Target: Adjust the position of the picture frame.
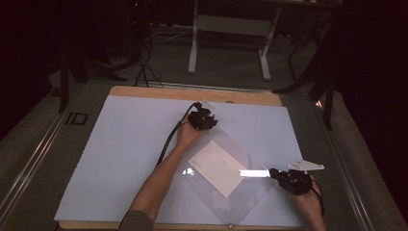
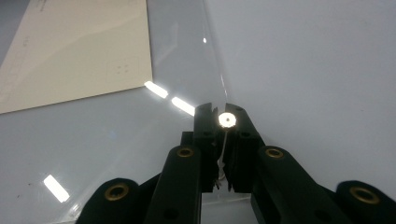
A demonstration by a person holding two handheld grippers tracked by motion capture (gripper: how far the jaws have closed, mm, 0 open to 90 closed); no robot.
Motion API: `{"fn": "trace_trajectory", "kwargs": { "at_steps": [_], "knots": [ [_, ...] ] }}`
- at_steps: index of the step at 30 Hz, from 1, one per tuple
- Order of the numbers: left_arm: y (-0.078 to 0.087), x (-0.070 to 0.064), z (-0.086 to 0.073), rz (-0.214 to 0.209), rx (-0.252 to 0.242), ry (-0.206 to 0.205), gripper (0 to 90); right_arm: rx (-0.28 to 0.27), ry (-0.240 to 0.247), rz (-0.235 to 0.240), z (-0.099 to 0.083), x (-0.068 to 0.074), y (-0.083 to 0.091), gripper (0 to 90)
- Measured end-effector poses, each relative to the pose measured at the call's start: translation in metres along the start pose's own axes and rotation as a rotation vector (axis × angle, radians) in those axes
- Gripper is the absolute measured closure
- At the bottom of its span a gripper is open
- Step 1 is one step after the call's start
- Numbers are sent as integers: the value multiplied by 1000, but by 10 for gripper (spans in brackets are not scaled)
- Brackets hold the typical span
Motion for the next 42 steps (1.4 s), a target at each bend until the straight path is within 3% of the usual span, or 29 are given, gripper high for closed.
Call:
{"fn": "trace_trajectory", "kwargs": {
  "at_steps": [4, 12, 22, 27, 35, 42],
  "knots": [
    [-7, 4, -2, 8, 1, 26, 798, -9, -14, 23, 0, -1, 0, 836],
    [-14, 4, -1, 22, 1, 20, 838, -9, -22, 18, 0, -1, 0, 837],
    [-12, 6, -2, -12, 11, 48, 847, -9, -48, 40, 0, -2, 0, 833],
    [-4, 12, -9, -32, 50, 44, 847, 0, -65, 56, 3, -3, -1, 831],
    [19, 30, -19, -45, 57, 96, 844, -21, -61, 54, 33, -8, -1, 821],
    [42, 47, -30, -22, 16, 131, 840, -47, -83, 69, 63, -18, -9, 801]
  ]
}}
Point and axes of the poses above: each handheld gripper's, and its own axes: y roughly backward along the jaws, z roughly out of its top, x roughly to its left, the point moved 8 cm from there along -y, roughly forward along the jaws, and after that the axes turned 12 degrees about x, right-handed, at the moved point
